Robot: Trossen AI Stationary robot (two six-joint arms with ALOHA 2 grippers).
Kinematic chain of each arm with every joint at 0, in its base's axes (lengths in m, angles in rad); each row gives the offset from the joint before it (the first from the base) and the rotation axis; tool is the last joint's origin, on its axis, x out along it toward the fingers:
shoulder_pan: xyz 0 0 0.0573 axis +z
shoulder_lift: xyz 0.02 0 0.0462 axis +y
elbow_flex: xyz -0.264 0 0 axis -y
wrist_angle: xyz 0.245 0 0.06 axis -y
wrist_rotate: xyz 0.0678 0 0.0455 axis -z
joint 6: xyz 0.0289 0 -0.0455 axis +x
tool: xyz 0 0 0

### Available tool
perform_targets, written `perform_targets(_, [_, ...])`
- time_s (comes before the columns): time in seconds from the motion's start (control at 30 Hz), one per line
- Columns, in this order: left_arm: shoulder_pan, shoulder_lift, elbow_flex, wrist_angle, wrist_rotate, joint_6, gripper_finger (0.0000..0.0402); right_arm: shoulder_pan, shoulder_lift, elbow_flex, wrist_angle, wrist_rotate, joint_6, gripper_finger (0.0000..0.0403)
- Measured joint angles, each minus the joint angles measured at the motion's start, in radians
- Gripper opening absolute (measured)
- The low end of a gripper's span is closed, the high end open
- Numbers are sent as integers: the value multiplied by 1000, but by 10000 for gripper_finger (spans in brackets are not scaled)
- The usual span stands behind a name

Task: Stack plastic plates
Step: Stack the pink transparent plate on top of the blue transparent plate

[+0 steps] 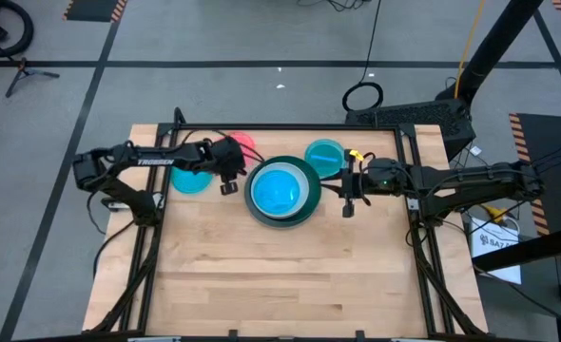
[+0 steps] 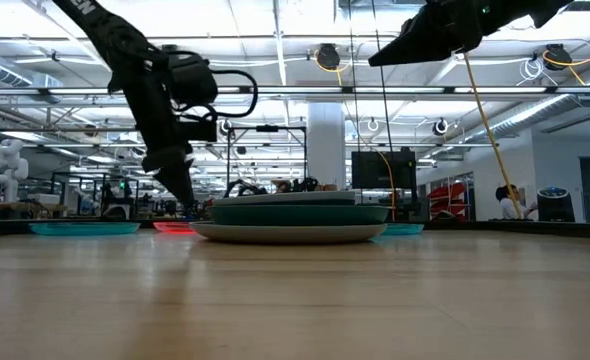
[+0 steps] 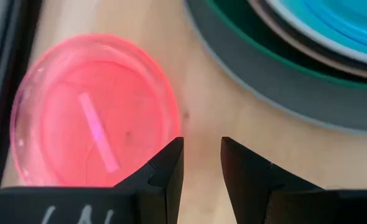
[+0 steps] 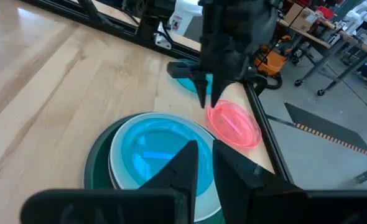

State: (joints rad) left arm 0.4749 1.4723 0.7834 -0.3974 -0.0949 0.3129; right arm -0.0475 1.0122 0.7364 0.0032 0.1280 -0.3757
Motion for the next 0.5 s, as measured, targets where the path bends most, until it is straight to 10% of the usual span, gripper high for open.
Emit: perform_targets(0.5, [80, 0, 0, 88, 106, 25, 113, 0, 0, 0, 0, 1, 0, 45])
